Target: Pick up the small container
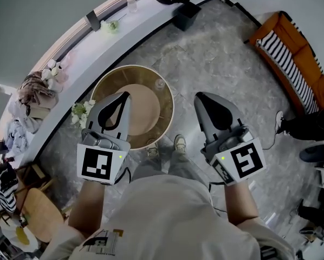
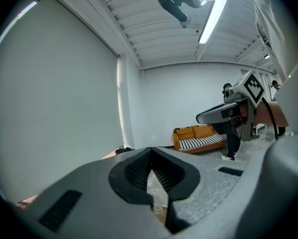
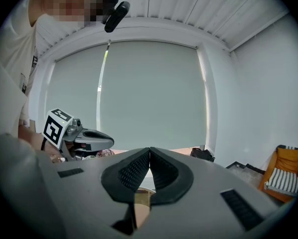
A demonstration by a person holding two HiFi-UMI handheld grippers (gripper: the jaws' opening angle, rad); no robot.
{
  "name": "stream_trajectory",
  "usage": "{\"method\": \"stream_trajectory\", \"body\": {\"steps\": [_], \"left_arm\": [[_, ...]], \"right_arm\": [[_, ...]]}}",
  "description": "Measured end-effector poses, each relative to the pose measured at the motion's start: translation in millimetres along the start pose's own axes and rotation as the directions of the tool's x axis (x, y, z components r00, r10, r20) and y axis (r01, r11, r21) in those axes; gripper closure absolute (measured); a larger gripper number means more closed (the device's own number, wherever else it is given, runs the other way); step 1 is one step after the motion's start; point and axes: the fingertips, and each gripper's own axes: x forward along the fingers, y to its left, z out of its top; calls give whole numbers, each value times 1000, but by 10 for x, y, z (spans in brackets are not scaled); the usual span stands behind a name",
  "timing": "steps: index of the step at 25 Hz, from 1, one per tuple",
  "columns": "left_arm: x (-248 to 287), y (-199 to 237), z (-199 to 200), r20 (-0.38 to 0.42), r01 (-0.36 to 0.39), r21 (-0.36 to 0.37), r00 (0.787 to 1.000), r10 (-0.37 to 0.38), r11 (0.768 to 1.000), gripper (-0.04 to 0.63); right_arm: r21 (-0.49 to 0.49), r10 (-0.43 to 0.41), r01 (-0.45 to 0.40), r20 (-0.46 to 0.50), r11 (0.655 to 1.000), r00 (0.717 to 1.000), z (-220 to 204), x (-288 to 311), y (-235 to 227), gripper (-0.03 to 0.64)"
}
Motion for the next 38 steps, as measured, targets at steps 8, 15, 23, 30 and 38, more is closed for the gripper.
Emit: {"method": "stream_trajectory", "body": {"steps": [8,15,23,30,38], "left_arm": [[253,-101,-75,-17,-36,0,999,36,999,588],[640,-106,-242,-38,-18,-10,999,18,1000,583],[1215,-125,-558,-63,60,172,997,-50,983,482],[1639,-156,-996,-28,154,122,988,-151,981,367],[2149,-135,-1715,-95,215,124,974,-204,969,305]], "right_arm": [[36,40,-40,-3,999,999,-154,120,-315,611],[53,92,-91,-15,994,996,-293,448,-518,611],[60,94,-92,-26,994,995,-611,954,-791,611],[93,107,-103,-44,990,993,-957,1369,-957,611],[118,116,-108,-70,987,991,-1464,1806,-1128,611]]}}
